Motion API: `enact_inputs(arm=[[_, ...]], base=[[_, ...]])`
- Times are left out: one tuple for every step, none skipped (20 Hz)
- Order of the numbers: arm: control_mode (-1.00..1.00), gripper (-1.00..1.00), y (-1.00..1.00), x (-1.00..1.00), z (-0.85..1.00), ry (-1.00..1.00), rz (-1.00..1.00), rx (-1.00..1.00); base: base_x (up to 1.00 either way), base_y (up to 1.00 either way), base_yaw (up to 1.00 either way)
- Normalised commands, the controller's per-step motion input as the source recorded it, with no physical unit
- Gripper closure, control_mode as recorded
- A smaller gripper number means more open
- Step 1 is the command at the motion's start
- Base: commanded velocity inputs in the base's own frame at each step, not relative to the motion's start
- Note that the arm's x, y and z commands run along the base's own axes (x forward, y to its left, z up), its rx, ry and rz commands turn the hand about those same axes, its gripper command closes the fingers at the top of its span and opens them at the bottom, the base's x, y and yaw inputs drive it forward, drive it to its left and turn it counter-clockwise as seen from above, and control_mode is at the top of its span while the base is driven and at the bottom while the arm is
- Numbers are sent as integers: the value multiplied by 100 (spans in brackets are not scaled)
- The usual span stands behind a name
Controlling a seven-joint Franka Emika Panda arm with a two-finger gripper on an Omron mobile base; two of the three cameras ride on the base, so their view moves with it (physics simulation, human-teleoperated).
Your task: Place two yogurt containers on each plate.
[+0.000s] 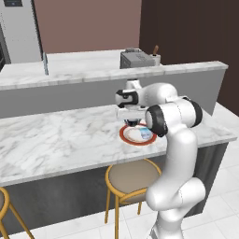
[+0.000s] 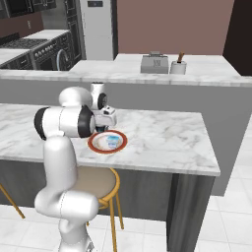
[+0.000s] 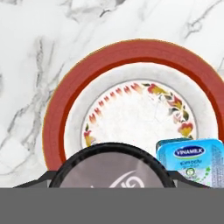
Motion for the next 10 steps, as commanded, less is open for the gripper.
enact_inputs(arm=[[-100, 100, 0, -76, 0, 5, 0, 0], [-100, 100, 0, -67, 0, 6, 0, 0], [-100, 100, 0, -54, 0, 5, 0, 0], [-100, 100, 0, -46, 0, 5, 0, 0], [-100, 100, 0, -34, 0, 5, 0, 0], [-100, 100, 0, -15, 0, 2, 0, 0], [-100, 100, 0, -2, 0, 1, 0, 0], [-100, 100, 0, 0, 0, 0, 0, 0], [-100, 100, 0, 0, 0, 0, 0, 0], [-100, 100, 0, 0, 0, 0, 0, 0]], base=[[0, 0, 0], [0, 0, 0], [0, 0, 0], [0, 0, 0], [0, 0, 0], [0, 0, 0], [0, 0, 0], [0, 0, 0], [0, 0, 0], [0, 0, 0]])
